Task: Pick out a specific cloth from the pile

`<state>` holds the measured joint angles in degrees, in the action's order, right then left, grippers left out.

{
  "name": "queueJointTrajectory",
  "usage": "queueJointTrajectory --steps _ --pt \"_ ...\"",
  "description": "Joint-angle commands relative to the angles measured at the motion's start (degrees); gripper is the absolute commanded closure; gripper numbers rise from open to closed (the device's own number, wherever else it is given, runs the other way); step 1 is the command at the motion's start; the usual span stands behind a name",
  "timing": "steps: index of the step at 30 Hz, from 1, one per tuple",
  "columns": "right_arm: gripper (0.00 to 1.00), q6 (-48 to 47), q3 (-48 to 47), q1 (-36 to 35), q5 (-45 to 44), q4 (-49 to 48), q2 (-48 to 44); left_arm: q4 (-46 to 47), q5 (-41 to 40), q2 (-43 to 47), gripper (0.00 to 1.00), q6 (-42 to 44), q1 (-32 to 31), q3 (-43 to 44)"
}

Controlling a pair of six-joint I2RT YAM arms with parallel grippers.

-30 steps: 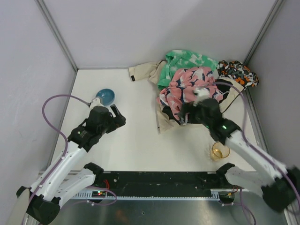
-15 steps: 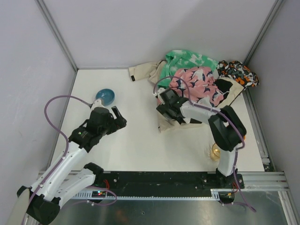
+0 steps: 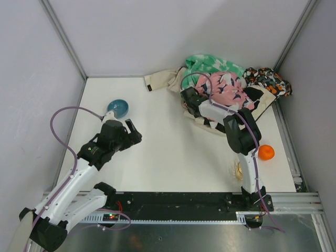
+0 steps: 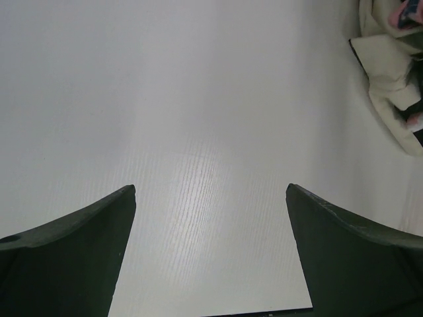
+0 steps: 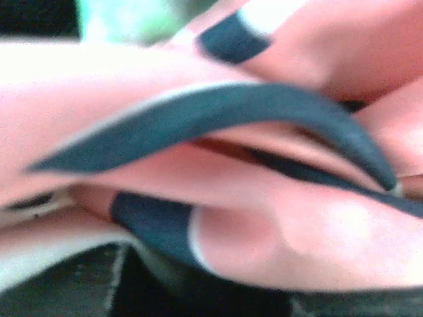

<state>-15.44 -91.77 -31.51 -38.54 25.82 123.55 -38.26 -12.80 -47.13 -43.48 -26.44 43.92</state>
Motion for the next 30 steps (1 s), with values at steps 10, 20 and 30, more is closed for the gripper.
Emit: queueJointTrajectory --steps 10,20,30 --pt "0.99 -4.54 -15.11 10.46 -17.27 -19.99 -14.31 10.38 10.07 -9.41 0.00 4.66 0.43 3.93" --pt "0.97 3.92 -23.94 19.74 -9.04 -8.04 -12.50 22.06 19.08 -37.58 0.00 12.19 -1.71 21.27" --pt "0.93 13.81 -28.72 28.48 3.99 1.32 -6.42 22.02 23.21 -75.39 0.00 14.41 -4.33 58.71"
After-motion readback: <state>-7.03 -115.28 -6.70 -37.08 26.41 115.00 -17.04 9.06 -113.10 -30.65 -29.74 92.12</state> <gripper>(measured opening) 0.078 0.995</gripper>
